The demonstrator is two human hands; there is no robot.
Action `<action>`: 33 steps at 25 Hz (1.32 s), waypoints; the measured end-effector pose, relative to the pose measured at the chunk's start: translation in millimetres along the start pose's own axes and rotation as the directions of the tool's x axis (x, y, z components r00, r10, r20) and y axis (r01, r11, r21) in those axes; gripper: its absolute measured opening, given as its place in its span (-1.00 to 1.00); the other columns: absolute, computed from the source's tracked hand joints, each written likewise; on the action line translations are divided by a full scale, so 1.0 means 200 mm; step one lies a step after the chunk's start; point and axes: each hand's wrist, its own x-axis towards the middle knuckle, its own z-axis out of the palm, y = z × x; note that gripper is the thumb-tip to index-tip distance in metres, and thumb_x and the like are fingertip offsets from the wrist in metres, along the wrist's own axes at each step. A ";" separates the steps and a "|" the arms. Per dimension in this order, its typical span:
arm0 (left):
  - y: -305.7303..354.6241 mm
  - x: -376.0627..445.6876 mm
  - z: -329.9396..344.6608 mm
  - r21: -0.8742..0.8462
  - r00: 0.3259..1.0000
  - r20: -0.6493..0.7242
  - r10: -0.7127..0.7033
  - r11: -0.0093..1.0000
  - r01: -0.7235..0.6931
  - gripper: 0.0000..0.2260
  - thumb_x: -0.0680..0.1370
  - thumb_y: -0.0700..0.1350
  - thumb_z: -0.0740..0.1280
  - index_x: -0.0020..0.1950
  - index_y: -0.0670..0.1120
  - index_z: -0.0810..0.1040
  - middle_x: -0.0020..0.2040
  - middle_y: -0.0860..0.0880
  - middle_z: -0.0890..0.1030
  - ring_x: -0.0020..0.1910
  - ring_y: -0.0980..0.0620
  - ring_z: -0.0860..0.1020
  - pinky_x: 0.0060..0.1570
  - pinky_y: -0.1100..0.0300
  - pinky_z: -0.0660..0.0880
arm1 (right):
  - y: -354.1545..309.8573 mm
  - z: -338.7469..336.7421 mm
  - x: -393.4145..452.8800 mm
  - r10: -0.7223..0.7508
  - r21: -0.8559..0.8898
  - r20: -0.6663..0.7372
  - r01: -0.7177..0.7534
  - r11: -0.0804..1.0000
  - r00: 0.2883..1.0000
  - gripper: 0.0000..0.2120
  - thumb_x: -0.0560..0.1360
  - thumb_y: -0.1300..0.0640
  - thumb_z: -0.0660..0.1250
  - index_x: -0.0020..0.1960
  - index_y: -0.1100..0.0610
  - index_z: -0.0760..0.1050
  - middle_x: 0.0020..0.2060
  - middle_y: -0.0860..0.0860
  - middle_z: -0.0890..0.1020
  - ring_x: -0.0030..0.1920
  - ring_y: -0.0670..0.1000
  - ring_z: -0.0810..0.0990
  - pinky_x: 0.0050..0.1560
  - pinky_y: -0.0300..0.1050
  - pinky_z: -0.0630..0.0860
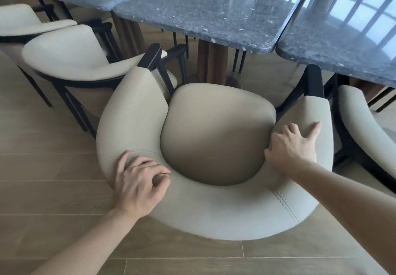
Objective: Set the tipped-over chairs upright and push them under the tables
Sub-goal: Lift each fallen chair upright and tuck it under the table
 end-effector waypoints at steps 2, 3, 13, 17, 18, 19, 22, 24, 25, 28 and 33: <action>0.00 0.00 -0.01 -0.005 1.000 0.013 0.012 1.000 -0.012 -0.70 0.40 0.09 0.16 -0.25 0.13 0.70 -0.22 0.22 0.69 -0.01 0.09 0.64 0.45 -0.15 0.16 | -0.01 -0.04 -0.06 -0.053 0.076 -0.033 0.056 0.996 0.998 -0.76 0.53 -0.05 0.13 -0.01 0.01 0.53 0.02 -0.02 0.54 0.21 0.03 0.44 0.41 0.49 -0.11; 0.01 -0.01 -0.01 -0.007 1.000 0.021 0.008 1.000 -0.008 -0.70 0.40 0.09 0.16 -0.25 0.13 0.70 -0.22 0.22 0.69 -0.01 0.08 0.64 0.45 -0.16 0.16 | -0.02 -0.06 -0.11 -0.098 0.168 -0.044 0.104 0.980 0.994 -0.79 0.53 -0.06 0.14 -0.07 0.01 0.49 -0.06 -0.05 0.55 0.13 0.03 0.51 0.44 0.39 -0.02; -0.24 0.08 -0.11 0.070 0.629 0.443 0.639 0.674 -0.735 -0.03 0.15 0.51 0.34 0.43 0.00 0.47 0.42 0.00 0.50 0.30 0.03 0.54 0.36 0.03 0.24 | -0.15 0.00 -0.69 -0.597 0.089 -0.043 0.598 0.797 0.801 0.01 0.13 -0.34 0.43 0.44 0.16 0.33 0.20 0.06 0.53 0.17 0.17 0.53 0.31 0.27 0.33; -0.23 0.09 -0.11 -0.021 0.598 0.401 0.694 0.660 -0.751 -0.10 0.13 0.47 0.39 0.33 -0.02 0.52 0.20 0.06 0.62 0.08 0.02 0.63 0.23 0.13 0.31 | -0.21 -0.06 -0.75 -0.491 0.097 -0.044 0.493 0.865 0.870 -0.26 0.08 -0.18 0.49 0.18 0.11 0.46 -0.03 0.00 0.57 -0.03 0.12 0.57 0.24 0.19 0.40; -0.24 0.08 -0.11 -0.036 0.591 0.394 0.704 0.655 -0.755 -0.11 0.12 0.46 0.39 0.32 -0.02 0.53 0.18 0.06 0.63 0.07 0.02 0.63 0.21 0.13 0.31 | -0.22 -0.06 -0.79 -0.470 0.113 -0.052 0.473 0.874 0.881 -0.28 0.04 -0.16 0.50 0.13 0.11 0.48 -0.07 -0.01 0.57 -0.07 0.11 0.58 0.22 0.18 0.43; -0.25 0.07 -0.11 -0.054 0.585 0.378 0.718 0.647 -0.760 -0.12 0.12 0.46 0.38 0.31 -0.03 0.54 0.17 0.07 0.63 0.06 0.01 0.63 0.20 0.12 0.32 | -0.23 -0.06 -0.81 -0.459 0.122 -0.055 0.462 0.878 0.887 -0.29 0.01 -0.15 0.50 0.09 0.11 0.48 -0.09 -0.01 0.57 -0.09 0.11 0.58 0.21 0.17 0.45; -0.28 0.00 -0.10 -0.094 0.551 0.383 0.742 0.624 -0.775 -0.13 0.11 0.46 0.37 0.27 -0.03 0.59 0.12 0.08 0.64 0.03 0.01 0.62 0.17 0.12 0.32 | -0.26 -0.07 -0.89 -0.443 0.109 -0.064 0.447 0.888 0.894 -0.27 -0.07 -0.17 0.52 0.03 0.11 0.52 -0.15 -0.02 0.57 -0.16 0.11 0.58 0.19 0.19 0.50; -0.29 -0.04 -0.11 -0.093 0.552 0.352 0.756 0.615 -0.783 -0.13 0.10 0.47 0.35 0.26 -0.03 0.59 0.10 0.08 0.63 0.01 0.01 0.60 0.14 0.10 0.33 | -0.28 -0.06 -0.92 -0.421 0.086 -0.081 0.427 0.900 0.904 -0.28 -0.11 -0.19 0.51 -0.02 0.11 0.54 -0.20 -0.03 0.56 -0.21 0.10 0.56 0.16 0.19 0.53; -0.29 -0.04 -0.10 -0.104 0.532 0.349 0.772 0.596 -0.796 -0.13 0.10 0.47 0.34 0.27 -0.03 0.58 0.09 0.08 0.63 -0.01 0.00 0.60 0.12 0.09 0.36 | -0.29 -0.06 -0.94 -0.422 0.086 -0.095 0.429 0.899 0.902 -0.30 -0.11 -0.18 0.50 -0.04 0.10 0.54 -0.21 -0.04 0.55 -0.22 0.09 0.55 0.16 0.18 0.52; -0.31 -0.04 -0.10 -0.130 0.520 0.375 0.767 0.599 -0.790 -0.12 0.10 0.47 0.31 0.28 -0.01 0.53 0.08 0.07 0.63 -0.04 -0.01 0.61 0.05 0.05 0.53 | -0.30 -0.05 -0.93 -0.425 0.100 -0.123 0.437 0.894 0.897 -0.36 -0.09 -0.15 0.45 -0.06 0.09 0.54 -0.21 -0.05 0.52 -0.21 0.08 0.54 0.20 0.14 0.41; -0.29 0.00 -0.09 -0.136 0.570 0.378 0.730 0.653 -0.745 -0.14 0.09 0.43 0.34 0.27 -0.03 0.56 0.08 0.04 0.62 -0.03 -0.04 0.60 0.09 0.03 0.35 | -0.27 -0.14 -0.88 -0.439 0.240 0.131 0.402 0.884 0.889 -0.27 0.14 -0.48 0.28 0.07 0.04 0.48 -0.07 -0.07 0.51 -0.03 0.07 0.50 0.28 0.07 0.35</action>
